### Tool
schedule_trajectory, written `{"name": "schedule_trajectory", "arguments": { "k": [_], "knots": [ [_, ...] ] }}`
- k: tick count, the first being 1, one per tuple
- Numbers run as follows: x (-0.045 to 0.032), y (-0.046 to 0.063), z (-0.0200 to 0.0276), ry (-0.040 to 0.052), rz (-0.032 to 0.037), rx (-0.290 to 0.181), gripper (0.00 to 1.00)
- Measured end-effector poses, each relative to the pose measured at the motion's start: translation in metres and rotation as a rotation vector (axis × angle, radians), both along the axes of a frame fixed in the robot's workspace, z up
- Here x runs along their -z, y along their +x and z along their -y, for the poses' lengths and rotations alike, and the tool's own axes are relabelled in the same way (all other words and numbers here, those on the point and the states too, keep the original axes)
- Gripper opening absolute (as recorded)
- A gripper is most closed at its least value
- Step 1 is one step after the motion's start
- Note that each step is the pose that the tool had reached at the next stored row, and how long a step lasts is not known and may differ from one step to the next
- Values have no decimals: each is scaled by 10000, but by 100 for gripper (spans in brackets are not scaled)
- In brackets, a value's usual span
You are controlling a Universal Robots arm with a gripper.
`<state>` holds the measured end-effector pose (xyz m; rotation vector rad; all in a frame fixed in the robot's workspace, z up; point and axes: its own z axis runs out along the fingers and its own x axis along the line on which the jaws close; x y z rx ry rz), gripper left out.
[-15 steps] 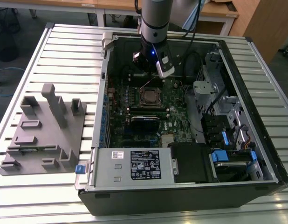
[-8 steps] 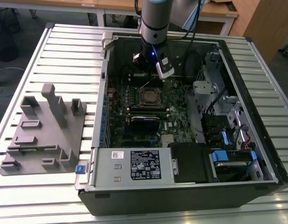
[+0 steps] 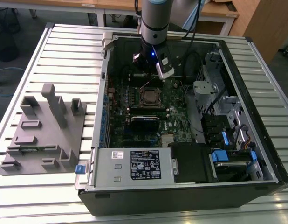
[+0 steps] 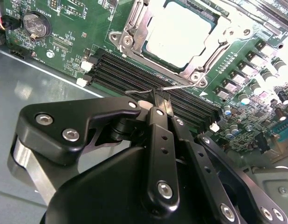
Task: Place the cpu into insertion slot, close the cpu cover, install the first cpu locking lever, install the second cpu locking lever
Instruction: 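Install the first cpu locking lever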
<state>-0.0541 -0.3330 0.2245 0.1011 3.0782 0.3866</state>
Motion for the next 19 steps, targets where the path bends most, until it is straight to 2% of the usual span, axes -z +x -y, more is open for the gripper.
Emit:
{"name": "schedule_trajectory", "arguments": {
  "k": [15, 19],
  "knots": [
    [2, 16, -6, 2, 1, -1, 10],
    [23, 16, -6, 2, 2, -1, 10]
  ]
}}
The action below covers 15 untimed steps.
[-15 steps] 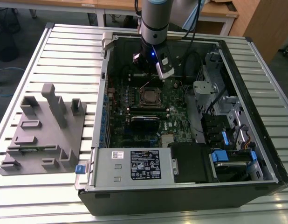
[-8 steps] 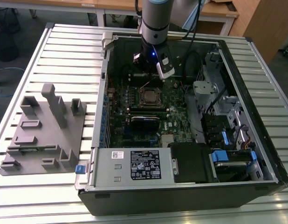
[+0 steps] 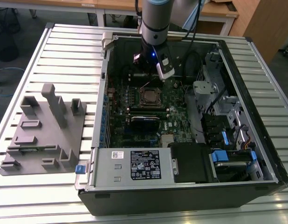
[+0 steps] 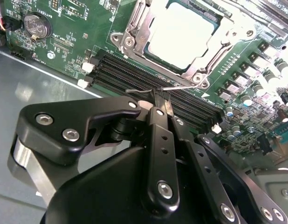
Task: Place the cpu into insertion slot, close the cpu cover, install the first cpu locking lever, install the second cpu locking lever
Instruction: 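Install the first cpu locking lever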
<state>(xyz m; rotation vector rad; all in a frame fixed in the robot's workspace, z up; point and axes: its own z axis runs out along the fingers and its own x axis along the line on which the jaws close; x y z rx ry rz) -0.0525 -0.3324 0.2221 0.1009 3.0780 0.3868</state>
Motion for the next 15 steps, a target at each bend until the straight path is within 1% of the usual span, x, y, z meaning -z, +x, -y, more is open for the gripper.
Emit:
{"name": "schedule_trajectory", "arguments": {
  "k": [15],
  "knots": [
    [26, 4, 0, -2, -1, 1, 10]
  ]
}}
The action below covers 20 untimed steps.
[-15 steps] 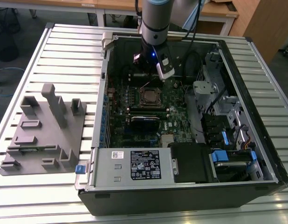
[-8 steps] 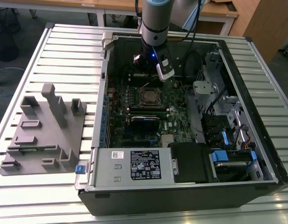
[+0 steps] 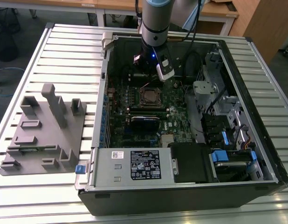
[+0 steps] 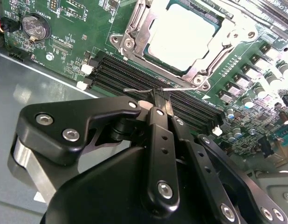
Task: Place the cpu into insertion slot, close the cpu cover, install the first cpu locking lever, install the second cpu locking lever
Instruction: 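Install the first cpu locking lever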
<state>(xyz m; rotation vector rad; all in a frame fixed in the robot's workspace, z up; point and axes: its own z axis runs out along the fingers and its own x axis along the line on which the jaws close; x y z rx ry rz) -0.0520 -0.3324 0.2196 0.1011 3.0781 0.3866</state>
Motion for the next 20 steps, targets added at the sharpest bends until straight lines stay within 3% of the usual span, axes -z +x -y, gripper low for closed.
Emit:
{"name": "schedule_trajectory", "arguments": {
  "k": [20],
  "knots": [
    [20, 15, 0, 3, 1, -1, 10]
  ]
}}
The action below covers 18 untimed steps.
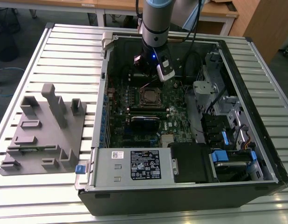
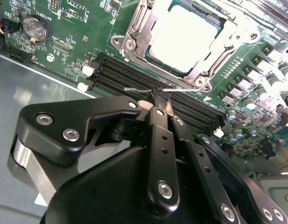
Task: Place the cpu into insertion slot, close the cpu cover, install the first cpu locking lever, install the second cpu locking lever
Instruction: 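Install the first cpu locking lever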
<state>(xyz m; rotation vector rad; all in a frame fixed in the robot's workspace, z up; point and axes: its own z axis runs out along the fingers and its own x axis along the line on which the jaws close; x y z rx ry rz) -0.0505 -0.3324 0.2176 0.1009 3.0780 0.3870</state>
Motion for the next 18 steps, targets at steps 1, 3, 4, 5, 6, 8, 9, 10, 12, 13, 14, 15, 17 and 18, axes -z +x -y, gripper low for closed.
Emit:
{"name": "schedule_trajectory", "arguments": {
  "k": [1, 3, 4, 5, 6, 8, 9, 10, 12, 13, 14, 15, 17, 18],
  "knots": [
    [0, 0, 0, -2, -1, 0, 10],
    [0, 0, 0, -3, -2, 0, 10],
    [3, 0, 0, -1, 0, 0, 10],
    [9, 0, 0, 1, 1, 0, 10],
    [12, 0, 0, 0, 0, 0, 10],
    [11, 0, 1, -3, -2, 0, 10],
    [12, 0, 1, -3, -2, 0, 10],
    [15, 0, 0, 0, -1, 0, 10],
    [18, 1, 0, -1, -1, 0, 10],
    [18, 3, 0, -2, -1, -1, 10],
    [18, 3, 1, -3, -2, 1, 10],
    [18, 3, 0, -2, -2, 1, 10],
    [19, 6, 0, -1, -1, 0, 10],
    [19, 9, 0, -1, -1, -2, 10]
  ]
}}
